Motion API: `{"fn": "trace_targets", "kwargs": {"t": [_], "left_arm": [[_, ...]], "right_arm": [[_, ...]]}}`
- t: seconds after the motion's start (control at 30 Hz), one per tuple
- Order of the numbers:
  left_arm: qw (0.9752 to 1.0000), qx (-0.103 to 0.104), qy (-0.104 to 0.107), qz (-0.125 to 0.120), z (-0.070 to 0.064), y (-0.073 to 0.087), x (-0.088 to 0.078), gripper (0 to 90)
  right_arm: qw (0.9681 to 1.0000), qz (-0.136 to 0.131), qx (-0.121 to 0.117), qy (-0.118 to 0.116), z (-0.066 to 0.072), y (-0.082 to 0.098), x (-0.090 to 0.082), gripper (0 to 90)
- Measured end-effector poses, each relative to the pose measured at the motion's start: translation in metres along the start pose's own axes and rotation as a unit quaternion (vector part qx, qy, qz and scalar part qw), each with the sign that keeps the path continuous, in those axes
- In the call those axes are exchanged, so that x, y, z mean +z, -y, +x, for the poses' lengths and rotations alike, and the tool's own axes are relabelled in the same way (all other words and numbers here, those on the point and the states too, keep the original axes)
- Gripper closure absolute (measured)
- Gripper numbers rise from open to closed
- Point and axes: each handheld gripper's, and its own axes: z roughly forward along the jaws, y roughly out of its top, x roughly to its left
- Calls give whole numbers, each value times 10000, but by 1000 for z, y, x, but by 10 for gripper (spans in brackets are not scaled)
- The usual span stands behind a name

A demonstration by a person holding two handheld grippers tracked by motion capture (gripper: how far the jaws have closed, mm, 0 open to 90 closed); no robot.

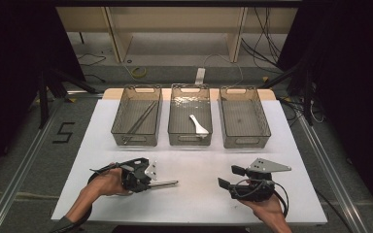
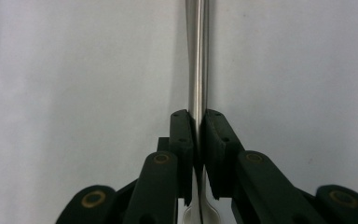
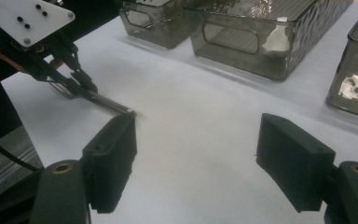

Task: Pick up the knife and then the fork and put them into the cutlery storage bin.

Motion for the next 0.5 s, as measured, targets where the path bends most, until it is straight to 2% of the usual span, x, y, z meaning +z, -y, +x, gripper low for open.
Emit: {"fn": "trace_targets", "kwargs": {"t": [0.1,0.2,0.27,0.37,0.5], "left_arm": [[9999,-31,24,-98,0,0,-3,820],[9997,-178,31,-191,1,-2,-5,822],[9997,-198,4,-170,1,-2,-6,822],[9993,-301,94,-199,2,-3,-9,822],[9974,-583,212,-365,2,-5,-12,822]], "right_arm": [[10000,9,-1,-3,0,0,0,293],[10000,4,3,-11,0,0,0,293],[10000,14,-7,-19,0,0,1,293],[10000,9,-12,-16,0,0,0,293],[10000,6,-2,-24,0,0,0,293]]}}
